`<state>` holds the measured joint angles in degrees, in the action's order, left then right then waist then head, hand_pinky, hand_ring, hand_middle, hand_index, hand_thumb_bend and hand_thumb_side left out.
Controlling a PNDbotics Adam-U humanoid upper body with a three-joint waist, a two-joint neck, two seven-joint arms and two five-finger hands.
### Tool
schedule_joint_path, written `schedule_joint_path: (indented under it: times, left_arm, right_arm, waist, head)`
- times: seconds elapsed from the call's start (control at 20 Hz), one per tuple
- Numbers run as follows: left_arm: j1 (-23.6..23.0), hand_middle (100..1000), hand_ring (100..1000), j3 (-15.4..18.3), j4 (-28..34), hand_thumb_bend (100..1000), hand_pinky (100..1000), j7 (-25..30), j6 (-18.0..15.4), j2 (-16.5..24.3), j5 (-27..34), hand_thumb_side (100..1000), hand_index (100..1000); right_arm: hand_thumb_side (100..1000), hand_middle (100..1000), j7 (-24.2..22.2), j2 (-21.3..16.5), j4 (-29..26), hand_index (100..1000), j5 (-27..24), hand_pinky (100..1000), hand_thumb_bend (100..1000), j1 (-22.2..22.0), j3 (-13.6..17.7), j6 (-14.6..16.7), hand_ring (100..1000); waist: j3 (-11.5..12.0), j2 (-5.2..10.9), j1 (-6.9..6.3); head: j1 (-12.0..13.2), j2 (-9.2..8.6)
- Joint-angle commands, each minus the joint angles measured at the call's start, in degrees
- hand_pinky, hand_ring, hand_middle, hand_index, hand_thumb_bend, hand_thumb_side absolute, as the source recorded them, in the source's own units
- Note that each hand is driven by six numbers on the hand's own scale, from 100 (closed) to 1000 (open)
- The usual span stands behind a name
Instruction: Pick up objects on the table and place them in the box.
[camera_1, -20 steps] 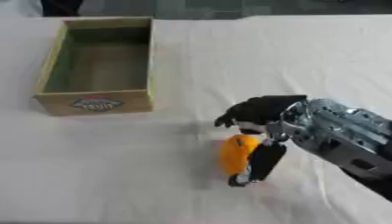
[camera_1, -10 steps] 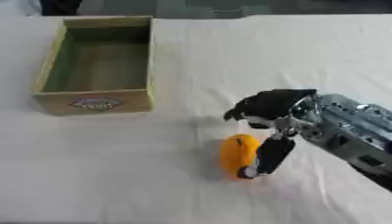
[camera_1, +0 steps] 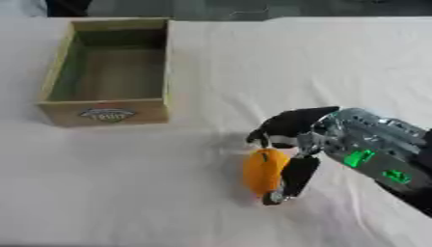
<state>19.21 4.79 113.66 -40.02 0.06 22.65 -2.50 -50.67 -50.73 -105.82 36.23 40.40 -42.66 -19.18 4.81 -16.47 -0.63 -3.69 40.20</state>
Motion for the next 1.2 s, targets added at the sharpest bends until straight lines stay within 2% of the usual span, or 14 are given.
schedule_joint_path:
  times: [0.05,0.15,0.2,0.35,0.55,0.6,0.85,1.1,1.2]
  left_arm:
    - [0.8,700,702,0.0,0.9,100,745,-0.1,-0.2,0.8,0.4,912,875]
    - [0.8,700,702,0.0,0.9,100,745,-0.2,-0.2,0.8,0.3,912,875]
    - [0.8,700,702,0.0,0.9,100,745,-0.1,-0.2,0.8,0.3,913,875]
    - [0.8,700,702,0.0,0.9,100,745,-0.2,-0.3,0.8,0.3,913,875]
    - [0.9,700,702,0.0,0.9,100,745,-0.1,-0.3,0.8,0.3,913,875]
    - [0.8,700,702,0.0,0.9,100,745,-0.1,-0.3,0.9,0.3,913,875]
    - [0.8,700,703,0.1,0.9,100,745,-0.1,-0.3,1.0,0.2,913,875]
    - [0.9,700,703,0.1,0.9,100,744,-0.1,-0.4,1.0,0.3,912,877]
    - [0.9,700,703,0.1,0.9,100,745,-0.1,-0.4,1.0,0.3,912,877]
  right_arm:
    - [488,641,-1.3,0.0,0.8,900,-0.5,702,516,1.3,0.6,-1.9,852]
    - [486,616,-1.3,0.3,0.5,863,-0.4,696,480,1.5,0.9,-2.5,840]
    - [483,600,-1.3,0.4,0.2,821,-0.3,687,412,1.7,1.1,-2.9,826]
    - [439,584,-1.3,0.4,-0.9,782,0.3,677,298,1.9,1.6,-3.9,811]
    - [439,584,-1.3,0.3,-1.4,782,0.4,677,298,1.8,1.7,-4.6,811]
    - [371,532,-1.3,0.1,-1.5,672,0.4,672,100,1.8,1.6,-4.6,792]
    - [351,518,-1.3,-1.4,-4.6,644,-0.9,670,100,1.9,2.3,-4.5,780]
    - [227,512,-1.3,-3.0,-8.3,631,-3.6,668,100,2.1,3.8,-6.5,773]
    - [229,509,-1.3,-3.1,-8.7,628,-4.2,668,100,2.6,4.7,-7.0,772]
  waist:
    - [0.1,0.84,-0.04]
    - [0.0,0.81,-0.02]
    - [0.0,0.81,-0.01]
    - [0.0,0.83,0.01]
    - [0.0,0.83,0.01]
    - [0.0,0.88,-0.01]
    - [0.0,1.08,-0.02]
    - [-0.1,1.17,0.06]
    - [-0.1,1.22,0.05]
  head:
    - [-0.1,-0.43]
    - [-0.1,-0.42]
    - [0.0,-0.42]
    - [0.0,-0.43]
    - [0.0,-0.43]
    - [0.0,-0.43]
    - [0.0,-0.4]
    - [0.0,-0.55]
    - [0.0,-0.58]
